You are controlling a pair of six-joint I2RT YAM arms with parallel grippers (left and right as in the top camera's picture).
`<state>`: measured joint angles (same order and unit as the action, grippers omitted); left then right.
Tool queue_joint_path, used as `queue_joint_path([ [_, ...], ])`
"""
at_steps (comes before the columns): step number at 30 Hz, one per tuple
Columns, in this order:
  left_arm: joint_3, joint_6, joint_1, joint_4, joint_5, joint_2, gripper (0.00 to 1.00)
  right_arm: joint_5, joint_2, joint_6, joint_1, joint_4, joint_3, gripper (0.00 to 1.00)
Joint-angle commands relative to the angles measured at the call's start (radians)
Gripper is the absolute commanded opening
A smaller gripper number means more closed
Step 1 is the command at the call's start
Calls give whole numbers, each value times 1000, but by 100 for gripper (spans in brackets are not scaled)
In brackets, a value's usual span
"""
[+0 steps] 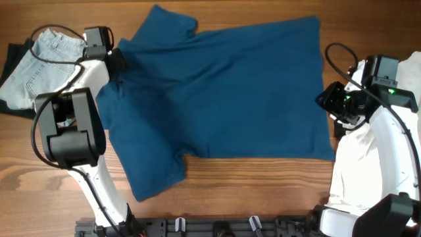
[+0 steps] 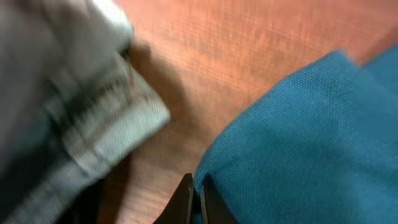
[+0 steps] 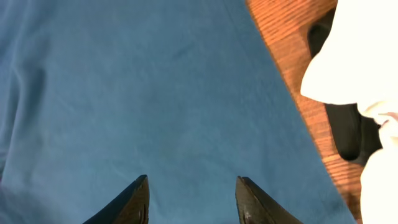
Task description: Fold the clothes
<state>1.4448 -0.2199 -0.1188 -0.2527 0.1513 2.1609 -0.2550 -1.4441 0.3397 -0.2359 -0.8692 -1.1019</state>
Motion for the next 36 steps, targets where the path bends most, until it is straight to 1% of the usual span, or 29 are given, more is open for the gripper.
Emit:
queue_joint_path([
  [1,82,-13,-9,-10,66,3,8,-16,-1,11,2,10,-3,46],
  [2,94,-13,-9,-32,88,-1,13,-16,-10,6,2,9,-3,50],
  [4,110,-11,-11,-66,93,-22,19,-16,-35,-8,2,4,-2,52],
  [5,115,-11,-12,-81,93,-45,25,-16,-52,-19,2,-6,-2,52],
  [6,116,-13,-13,-88,93,-74,47,-16,-77,-27,3,-18,-2,52],
  [8,116,-13,-13,-109,89,-148,60,-29,-122,-47,10,-33,-2,52],
  [10,116,-13,-13,-161,62,-214,64,-91,-164,-118,22,-27,-2,52],
  [12,116,-13,-13,-259,6,-274,65,-119,-213,-148,39,-18,-2,49],
  [14,116,-13,-13,-405,-69,-319,65,-121,-270,-156,64,-16,-2,48],
  [15,116,-13,-13,-475,-100,-329,67,-123,-298,-153,78,-32,-2,48],
  [16,116,-13,-12,-564,-135,-332,71,-124,-330,-153,97,-61,-2,51],
  [17,116,-13,-13,-669,-165,-332,72,-104,-360,-150,114,-100,-2,58],
  [18,111,-21,-13,-751,-169,-332,72,-61,-384,-109,128,-149,-2,60],
  [19,107,-24,-13,-792,-169,-332,71,-24,-400,-71,136,-185,-2,61],
  [21,104,-24,-13,-897,-168,-332,70,32,-419,-50,145,-228,2,61],
  [23,104,-25,-24,-975,-158,-332,65,63,-420,-27,143,-232,35,60],
  [25,104,-53,-55,-1035,-158,-332,62,85,-420,-11,142,-203,92,59],
  [26,103,-60,-79,-1062,-159,-332,58,85,-420,-1,141,-165,130,57],
  [27,103,-67,-100,-1080,-159,-332,56,84,-420,6,140,-133,162,56],
  [28,99,-81,-128,-1099,-160,-332,56,85,-420,27,135,-94,197,54],
  [30,76,-81,-175,-1110,-171,-332,56,79,-420,68,116,-46,230,47],
  [31,55,-81,-196,-1107,-174,-332,56,84,-420,84,104,-25,233,43],
  [32,32,-81,-216,-1101,-178,-332,55,76,-420,90,93,-9,232,36],
  [34,-16,-105,-240,-1078,-181,-332,57,50,-418,109,71,9,229,30],
  [35,-45,-107,-248,-1065,-186,-332,56,33,-418,108,61,20,224,24],
  [36,-78,-108,-251,-1044,-185,-332,57,16,-417,108,50,21,214,14],
])
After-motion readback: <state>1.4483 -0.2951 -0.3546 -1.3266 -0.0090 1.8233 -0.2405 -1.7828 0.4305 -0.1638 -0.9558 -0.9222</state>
